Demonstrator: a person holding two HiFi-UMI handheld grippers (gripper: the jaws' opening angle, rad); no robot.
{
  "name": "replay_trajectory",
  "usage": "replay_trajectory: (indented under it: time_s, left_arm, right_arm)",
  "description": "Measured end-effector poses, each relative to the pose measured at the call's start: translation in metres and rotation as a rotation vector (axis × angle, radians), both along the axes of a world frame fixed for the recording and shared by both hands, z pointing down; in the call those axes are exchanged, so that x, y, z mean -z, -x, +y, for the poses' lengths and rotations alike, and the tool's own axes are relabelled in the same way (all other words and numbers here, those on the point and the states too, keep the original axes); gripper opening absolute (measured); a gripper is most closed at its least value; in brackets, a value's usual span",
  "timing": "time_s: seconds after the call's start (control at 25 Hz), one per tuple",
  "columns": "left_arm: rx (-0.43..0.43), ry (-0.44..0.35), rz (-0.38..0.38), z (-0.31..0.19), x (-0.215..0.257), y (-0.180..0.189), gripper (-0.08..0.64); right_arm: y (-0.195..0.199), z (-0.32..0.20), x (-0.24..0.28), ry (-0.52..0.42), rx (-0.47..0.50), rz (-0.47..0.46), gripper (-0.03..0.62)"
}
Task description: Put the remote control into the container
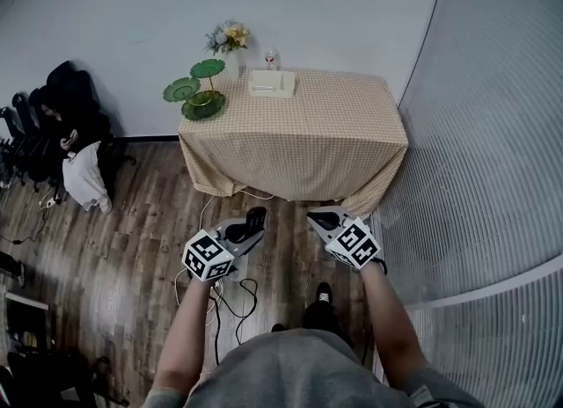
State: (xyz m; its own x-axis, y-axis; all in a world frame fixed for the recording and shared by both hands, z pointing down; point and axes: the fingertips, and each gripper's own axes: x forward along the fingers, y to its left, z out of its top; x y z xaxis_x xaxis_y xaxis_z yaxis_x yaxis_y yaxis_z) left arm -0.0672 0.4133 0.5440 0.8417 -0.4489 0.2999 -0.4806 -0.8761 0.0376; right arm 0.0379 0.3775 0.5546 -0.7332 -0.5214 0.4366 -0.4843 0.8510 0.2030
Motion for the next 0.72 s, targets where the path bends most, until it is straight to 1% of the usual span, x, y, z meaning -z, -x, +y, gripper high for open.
replay_trajectory:
  time_s: [0.16,0.28,0.48,0.72]
  left_arm:
    - [0.001,0.011,0.007,-0.005,-0.003,-0.001,0.06]
    - [0.009,0.015,0.007,-0.016,-0.005,-0.006,0.06]
    - [0.022,0.027,0.029,-0.03,-0.006,-0.012,0.061]
    - [0.044,0.038,0.024,-0.056,-0.009,-0.021,0.061]
  right_arm:
    - [0.005,-0.002,0.0,0.028,0.021,-0.049,0.018]
    - [0.003,-0.011,-0.004,0.021,0.037,-0.031,0.018]
    - [0.002,-0.02,-0.011,0.02,0.061,-0.018,0.018]
    - [-0.006,-0.045,-0.017,0.014,0.084,0.001,0.018]
